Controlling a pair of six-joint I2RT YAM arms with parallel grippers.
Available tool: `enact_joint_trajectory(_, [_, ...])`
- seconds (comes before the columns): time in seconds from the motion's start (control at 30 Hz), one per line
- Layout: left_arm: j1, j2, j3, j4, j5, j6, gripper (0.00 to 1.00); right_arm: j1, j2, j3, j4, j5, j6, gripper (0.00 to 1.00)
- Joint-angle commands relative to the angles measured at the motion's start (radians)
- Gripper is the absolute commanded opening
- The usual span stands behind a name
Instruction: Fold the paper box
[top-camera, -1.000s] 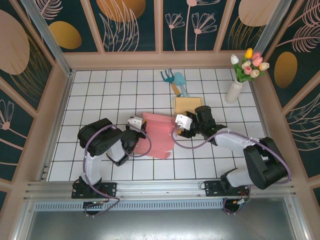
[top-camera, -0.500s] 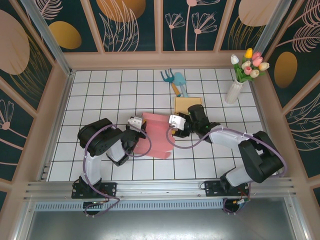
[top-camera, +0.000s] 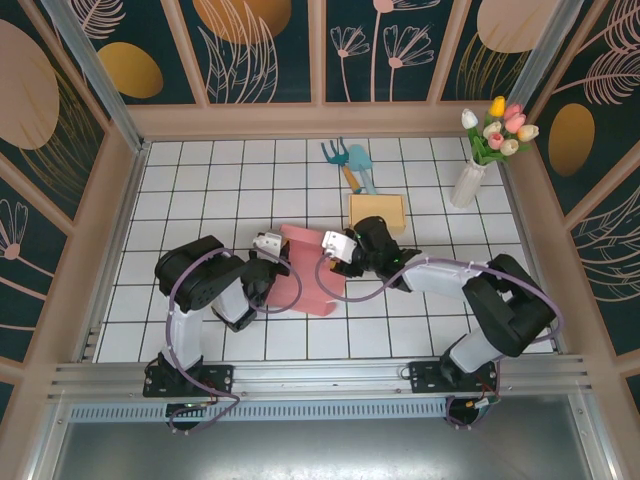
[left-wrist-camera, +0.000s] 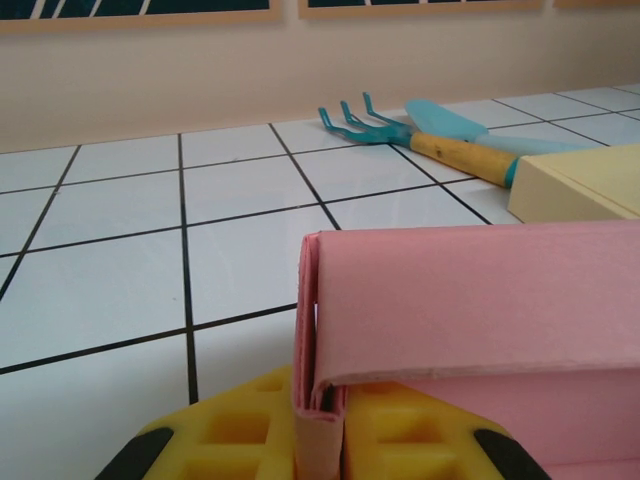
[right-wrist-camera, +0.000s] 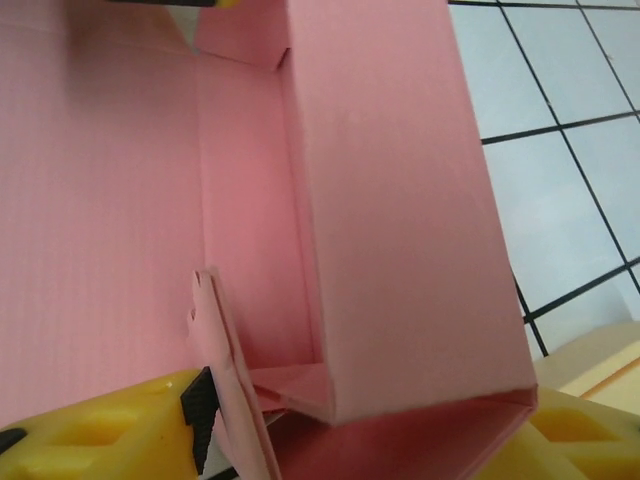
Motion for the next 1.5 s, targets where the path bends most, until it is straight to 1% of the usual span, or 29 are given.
enact_joint_trajectory(0.0, [-0.013,0.044,-0.017,0.177,0.058,-0.011,0.15,0.059,0.03,0.05,0.077,0.066,0.134,0.66])
enact_joint_trajectory(0.1, [-0.014,0.043,-0.017,0.175,0.056,-0.011,0.15,0.074,0.015,0.032,0.09,0.097,0.217,0.67])
enact_joint_trajectory(0.23, [-0.014,0.042,-0.016,0.175,0.051,-0.015,0.15,0.078,-0.024,-0.042,0.182,0.213,0.363,0.66])
enact_joint_trajectory(0.37, [-0.014,0.043,-0.015,0.175,0.047,-0.017,0.15,0.08,-0.059,-0.123,0.274,0.242,0.487,0.65])
enact_joint_trajectory(0.53, [-0.013,0.042,-0.015,0.174,0.046,-0.018,0.15,0.114,-0.058,-0.154,0.352,0.32,0.626,0.64])
enact_joint_trajectory(0.6, [-0.014,0.042,-0.014,0.175,0.046,-0.021,0.15,0.137,-0.045,-0.159,0.398,0.335,0.636,0.63])
enact_joint_trajectory(0.67, [-0.013,0.042,-0.014,0.175,0.046,-0.021,0.15,0.157,-0.021,-0.145,0.425,0.342,0.639,0.56])
enact_joint_trajectory(0.77, [-0.014,0.043,-0.014,0.174,0.045,-0.021,0.15,0.182,0.022,-0.104,0.429,0.349,0.638,0.5])
enact_joint_trajectory(0.97, [-0.014,0.042,-0.015,0.171,0.045,-0.02,0.15,0.218,0.061,-0.08,0.473,0.351,0.663,0.49])
enact_joint_trajectory(1.03, [-0.014,0.041,-0.015,0.172,0.045,-0.02,0.15,0.223,0.061,-0.089,0.493,0.397,0.693,0.48])
enact_joint_trajectory(1.1, [-0.014,0.042,-0.015,0.173,0.046,-0.021,0.15,0.223,0.061,-0.105,0.522,0.441,0.723,0.5])
enact_joint_trajectory(1.13, [-0.013,0.04,-0.015,0.173,0.045,-0.021,0.15,0.224,0.064,-0.112,0.536,0.456,0.731,0.52])
enact_joint_trajectory(1.2, [-0.013,0.041,-0.015,0.173,0.045,-0.021,0.15,0.224,0.079,-0.116,0.543,0.463,0.735,0.53])
enact_joint_trajectory(1.3, [-0.014,0.041,-0.015,0.173,0.045,-0.021,0.15,0.225,0.11,-0.109,0.538,0.489,0.757,0.53])
enact_joint_trajectory(1.47, [-0.014,0.041,-0.012,0.168,0.041,-0.023,0.15,0.22,0.139,-0.133,0.605,0.579,0.782,0.5])
